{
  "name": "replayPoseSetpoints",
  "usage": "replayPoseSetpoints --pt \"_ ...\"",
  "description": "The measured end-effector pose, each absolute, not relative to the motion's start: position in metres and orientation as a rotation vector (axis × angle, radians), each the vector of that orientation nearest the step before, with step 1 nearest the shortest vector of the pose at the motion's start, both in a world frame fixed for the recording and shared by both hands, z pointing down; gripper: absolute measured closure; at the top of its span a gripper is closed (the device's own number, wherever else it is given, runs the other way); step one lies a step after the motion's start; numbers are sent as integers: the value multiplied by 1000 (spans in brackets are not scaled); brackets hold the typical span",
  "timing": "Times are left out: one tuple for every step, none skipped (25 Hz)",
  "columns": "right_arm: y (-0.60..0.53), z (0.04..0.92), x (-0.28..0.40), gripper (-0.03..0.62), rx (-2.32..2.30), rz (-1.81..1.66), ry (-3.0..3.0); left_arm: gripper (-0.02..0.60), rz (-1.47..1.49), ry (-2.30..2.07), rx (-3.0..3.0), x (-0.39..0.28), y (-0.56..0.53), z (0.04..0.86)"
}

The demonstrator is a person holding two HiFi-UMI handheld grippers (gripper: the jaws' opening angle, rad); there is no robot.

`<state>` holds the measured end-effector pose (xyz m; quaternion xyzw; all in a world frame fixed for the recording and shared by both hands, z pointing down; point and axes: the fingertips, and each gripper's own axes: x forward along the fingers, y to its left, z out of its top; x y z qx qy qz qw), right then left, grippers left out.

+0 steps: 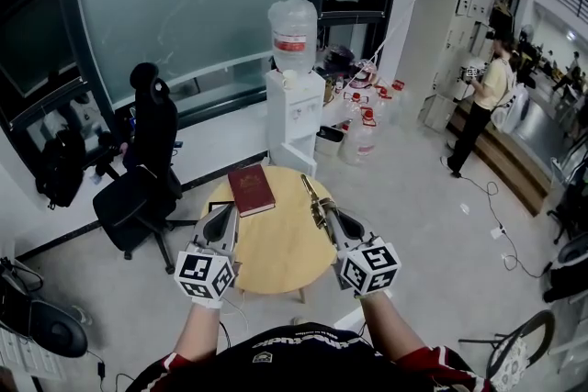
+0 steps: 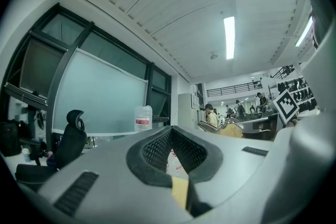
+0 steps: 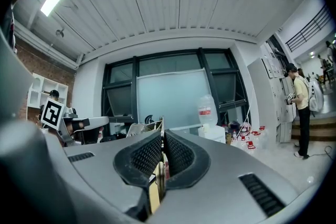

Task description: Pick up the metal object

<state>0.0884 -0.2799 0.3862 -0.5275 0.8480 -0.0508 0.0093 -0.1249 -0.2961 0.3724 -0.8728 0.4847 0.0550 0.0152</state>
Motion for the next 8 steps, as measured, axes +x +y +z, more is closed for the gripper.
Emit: replayPoseSetpoints --pt "-280 386 89 565 -1649 -160 2648 565 171 1504 -2718 -124 -297 372" --pt "-279 386 89 563 -1651 -163 2646 565 170 1500 -2721 -123 -297 372" --pt "-279 386 90 565 -1653 -165 2641 565 169 1494 -2724 -122 -297 372" --pt "-278 386 91 563 -1656 -167 2636 565 169 1488 -2726 -121 -298 373" --pt "-278 386 92 565 -1658 -169 2631 565 168 1484 -2728 -120 -298 373" --pt "-278 386 92 563 -1659 -171 2629 565 169 1482 -2729 -119 -297 373" --pt "-278 386 93 565 -1659 -174 2628 565 169 1481 -2730 -119 -297 373" --pt "-277 386 93 565 -1659 -176 2627 565 170 1482 -2731 -118 -297 373"
